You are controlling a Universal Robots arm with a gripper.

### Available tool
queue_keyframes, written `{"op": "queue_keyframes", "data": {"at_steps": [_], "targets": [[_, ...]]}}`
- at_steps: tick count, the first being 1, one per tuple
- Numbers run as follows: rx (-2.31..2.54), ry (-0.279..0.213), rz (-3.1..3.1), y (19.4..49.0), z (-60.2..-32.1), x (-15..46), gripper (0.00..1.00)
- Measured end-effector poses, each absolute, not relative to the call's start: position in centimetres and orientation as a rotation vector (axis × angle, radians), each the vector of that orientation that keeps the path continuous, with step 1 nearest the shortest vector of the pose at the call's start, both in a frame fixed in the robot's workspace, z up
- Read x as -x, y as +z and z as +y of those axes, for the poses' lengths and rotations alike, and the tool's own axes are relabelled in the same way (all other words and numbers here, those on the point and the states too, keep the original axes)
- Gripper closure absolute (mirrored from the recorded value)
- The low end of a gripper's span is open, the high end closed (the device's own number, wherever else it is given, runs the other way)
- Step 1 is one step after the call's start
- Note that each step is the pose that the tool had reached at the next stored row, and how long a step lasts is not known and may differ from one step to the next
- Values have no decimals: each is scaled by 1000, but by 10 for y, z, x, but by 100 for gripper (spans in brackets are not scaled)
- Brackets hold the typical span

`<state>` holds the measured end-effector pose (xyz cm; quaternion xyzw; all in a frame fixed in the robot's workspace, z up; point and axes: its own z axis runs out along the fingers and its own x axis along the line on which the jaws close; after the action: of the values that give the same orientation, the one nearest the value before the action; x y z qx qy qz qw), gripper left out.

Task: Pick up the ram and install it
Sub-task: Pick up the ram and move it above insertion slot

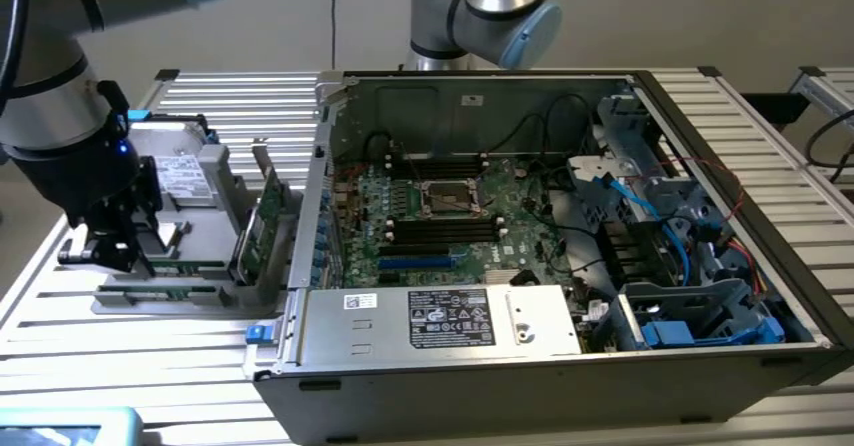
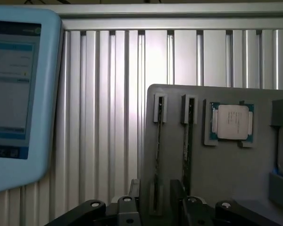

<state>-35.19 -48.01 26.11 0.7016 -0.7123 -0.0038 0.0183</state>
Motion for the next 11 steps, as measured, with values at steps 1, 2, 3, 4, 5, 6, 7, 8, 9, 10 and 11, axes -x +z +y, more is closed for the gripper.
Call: {"op": "queue_keyframes", "data": {"at_steps": [1,2,3,4,5,6,7,8,9,10,11], "targets": [[-2179,-12,-2212,259,-480,352,62],[-2179,-12,-2212,257,-480,352,62],[-2179,-12,-2212,256,-480,352,62],[-2179,-12,-2212,254,-480,352,62],[-2179,-12,-2212,252,-480,352,62],[-2179,-12,-2212,250,-479,352,62],[-2178,-12,-2212,248,-478,352,62],[-2179,-12,-2212,246,-478,352,62],[-2178,-12,-2212,245,-478,352,62],[-2178,-12,-2212,243,-478,352,62],[-2178,-12,-2213,241,-478,352,62]]}}
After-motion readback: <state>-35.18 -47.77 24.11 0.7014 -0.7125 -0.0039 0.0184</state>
